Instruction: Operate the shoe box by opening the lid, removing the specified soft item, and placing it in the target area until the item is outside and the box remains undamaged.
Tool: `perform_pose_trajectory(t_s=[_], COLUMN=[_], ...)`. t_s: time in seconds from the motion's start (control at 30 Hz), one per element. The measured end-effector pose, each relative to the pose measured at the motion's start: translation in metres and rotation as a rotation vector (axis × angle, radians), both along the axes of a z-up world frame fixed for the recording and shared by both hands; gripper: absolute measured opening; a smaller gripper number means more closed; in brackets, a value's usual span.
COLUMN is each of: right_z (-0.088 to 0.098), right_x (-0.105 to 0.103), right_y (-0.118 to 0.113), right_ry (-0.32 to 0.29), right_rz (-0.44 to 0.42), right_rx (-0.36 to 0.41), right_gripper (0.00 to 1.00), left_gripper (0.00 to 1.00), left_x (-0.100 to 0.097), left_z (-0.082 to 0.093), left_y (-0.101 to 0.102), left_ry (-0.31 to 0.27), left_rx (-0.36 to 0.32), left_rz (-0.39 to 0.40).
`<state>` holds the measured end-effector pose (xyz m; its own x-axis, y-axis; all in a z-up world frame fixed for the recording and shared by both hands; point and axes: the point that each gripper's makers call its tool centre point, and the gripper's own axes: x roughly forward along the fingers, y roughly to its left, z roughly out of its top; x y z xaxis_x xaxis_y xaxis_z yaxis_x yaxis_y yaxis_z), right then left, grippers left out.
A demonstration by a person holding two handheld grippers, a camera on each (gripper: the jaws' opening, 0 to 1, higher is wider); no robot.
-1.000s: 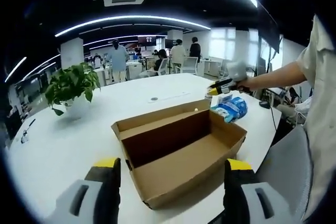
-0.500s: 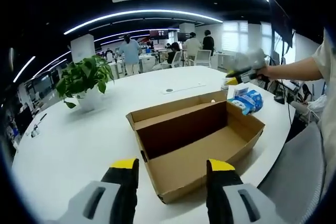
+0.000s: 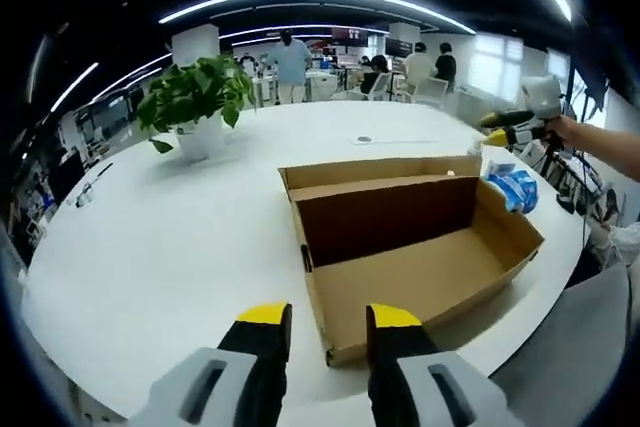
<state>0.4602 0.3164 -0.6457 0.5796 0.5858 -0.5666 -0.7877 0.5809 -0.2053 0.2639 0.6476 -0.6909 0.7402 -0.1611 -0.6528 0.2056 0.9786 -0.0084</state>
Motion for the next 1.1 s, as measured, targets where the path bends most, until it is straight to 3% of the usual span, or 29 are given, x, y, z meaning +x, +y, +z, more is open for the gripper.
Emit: perform_pose_trajectory(t_s=[0.23, 0.5, 0.63, 1.1], right_z=[-0.001, -0.008, -0.012, -0.031], right_x=[-0.006, -0.012, -0.014, -0.006], right_y=[0.023, 0.040, 0.045, 0.053], right_ry=[0.019, 0.051, 0.068, 0.163], right_rz=[0.050, 0.073, 0.074, 0.013], right_rx=[-0.023, -0.033, -0.035, -0.030], right_gripper=[0.41, 0.41, 0.41, 0.38], left_gripper=[0.23, 0.15, 0.06, 0.04], left_x=[-0.001, -0.003, -0.003, -0.005], left_z=[-0.016, -0.017, -0.018, -0.019], left_y=[0.007, 0.009, 0.005, 0.005], left_ry=[0.048, 0.058, 0.069, 0.087], left_rx=[0.010, -0.042, -0.065, -0.046], left_rz=[0.073, 0.123, 0.131, 0.172])
